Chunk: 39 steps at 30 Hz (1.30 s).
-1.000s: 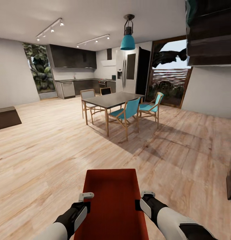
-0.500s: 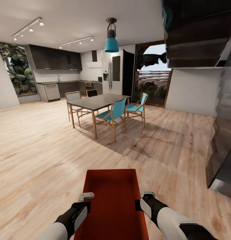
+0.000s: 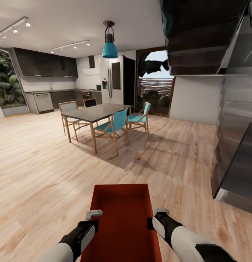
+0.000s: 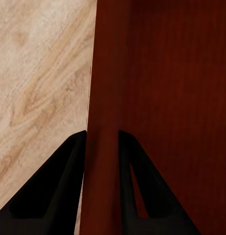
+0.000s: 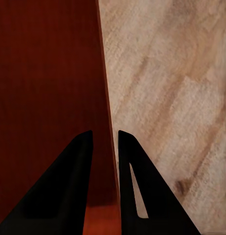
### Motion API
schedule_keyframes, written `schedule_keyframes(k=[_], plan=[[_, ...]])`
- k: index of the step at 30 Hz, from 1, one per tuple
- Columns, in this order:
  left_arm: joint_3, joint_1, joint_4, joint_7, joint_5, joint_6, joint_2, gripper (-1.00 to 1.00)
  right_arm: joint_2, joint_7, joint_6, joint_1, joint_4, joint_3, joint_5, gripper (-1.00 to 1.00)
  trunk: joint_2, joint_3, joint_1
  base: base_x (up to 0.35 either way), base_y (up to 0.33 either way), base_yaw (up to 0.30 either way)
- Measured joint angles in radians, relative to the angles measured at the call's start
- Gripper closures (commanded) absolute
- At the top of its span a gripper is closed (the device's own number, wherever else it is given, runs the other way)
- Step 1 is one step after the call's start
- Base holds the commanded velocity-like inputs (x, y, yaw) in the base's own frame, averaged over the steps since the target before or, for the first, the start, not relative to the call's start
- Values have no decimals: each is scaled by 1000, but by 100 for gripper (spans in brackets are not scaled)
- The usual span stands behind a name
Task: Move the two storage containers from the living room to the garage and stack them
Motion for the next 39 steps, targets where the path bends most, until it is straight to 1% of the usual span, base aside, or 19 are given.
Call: schedule_keyframes(k=[16, 39], plan=[[6, 0, 0, 0, -7, 13, -3, 100, -2, 0, 12, 0, 0, -1, -1, 100, 0, 1, 0, 0, 0, -285], [4, 0, 0, 1, -6, 8, -3, 100, -2, 1, 7, 1, 0, -2, 0, 100, 0, 20, 0, 0, 0, -275]])
